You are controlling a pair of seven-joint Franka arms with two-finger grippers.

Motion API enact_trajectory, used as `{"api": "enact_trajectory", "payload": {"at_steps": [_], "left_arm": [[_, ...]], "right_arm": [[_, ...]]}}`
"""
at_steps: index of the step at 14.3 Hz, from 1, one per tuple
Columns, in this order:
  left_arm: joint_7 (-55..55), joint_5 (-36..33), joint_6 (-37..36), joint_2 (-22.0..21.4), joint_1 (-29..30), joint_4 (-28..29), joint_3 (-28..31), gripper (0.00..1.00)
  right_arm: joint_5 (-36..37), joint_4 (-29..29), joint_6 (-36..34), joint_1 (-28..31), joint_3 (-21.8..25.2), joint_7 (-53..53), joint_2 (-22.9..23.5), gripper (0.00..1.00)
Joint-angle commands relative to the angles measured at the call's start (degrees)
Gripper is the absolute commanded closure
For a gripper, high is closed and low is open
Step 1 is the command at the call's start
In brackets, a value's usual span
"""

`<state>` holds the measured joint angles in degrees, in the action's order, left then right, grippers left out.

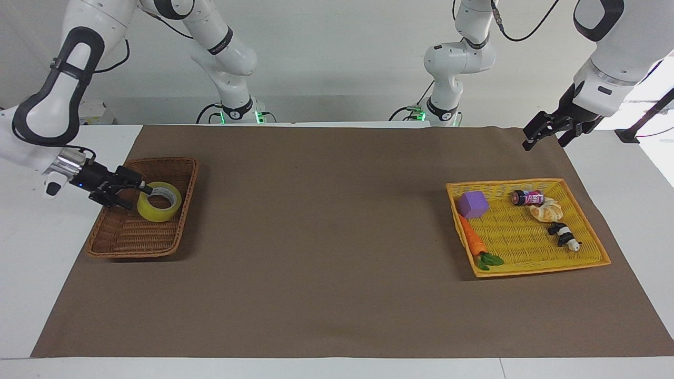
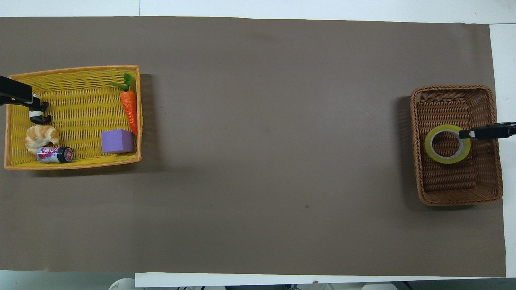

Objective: Move tape to another basket

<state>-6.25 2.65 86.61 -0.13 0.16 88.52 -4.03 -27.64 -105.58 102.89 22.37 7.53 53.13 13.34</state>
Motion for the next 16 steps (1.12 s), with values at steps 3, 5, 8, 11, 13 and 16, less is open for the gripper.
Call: {"api": "enact_trajectory", "payload": {"at_steps": [3, 5, 8, 11, 13, 16], "left_arm": [[-0.16, -1.25, -1.44, 0.21, -1.22, -0.80, 0.60, 0.00], [-0.25, -1.42, -2.67, 0.21, -1.48, -0.80, 0.60, 0.00], [-2.26, -2.30, -3.29, 0.21, -1.74, -0.80, 0.78, 0.00], [-3.24, -2.39, -3.12, 0.21, -1.13, -0.80, 0.26, 0.00], [-2.98, -2.39, -2.76, 0.13, -1.66, 0.25, 0.16, 0.00], [-3.15, -2.39, -2.94, 0.04, -0.95, 0.60, 0.60, 0.00]], "right_arm": [[16.71, 0.80, 4.95, -6.80, -0.41, -0.48, -8.22, 0.00], [23.29, 2.82, 3.12, -9.96, -0.41, -4.58, -10.51, 0.00], [25.88, 8.52, -10.11, -14.53, -0.50, -24.40, -11.75, 0.00], [26.84, 14.42, -19.63, -17.89, -0.67, -37.99, -12.28, 0.00], [30.35, 17.50, -23.25, -19.46, -2.68, -38.45, -13.07, 0.00], [30.45, 12.69, -22.91, -22.80, -1.74, -41.07, -18.25, 0.00]]}}
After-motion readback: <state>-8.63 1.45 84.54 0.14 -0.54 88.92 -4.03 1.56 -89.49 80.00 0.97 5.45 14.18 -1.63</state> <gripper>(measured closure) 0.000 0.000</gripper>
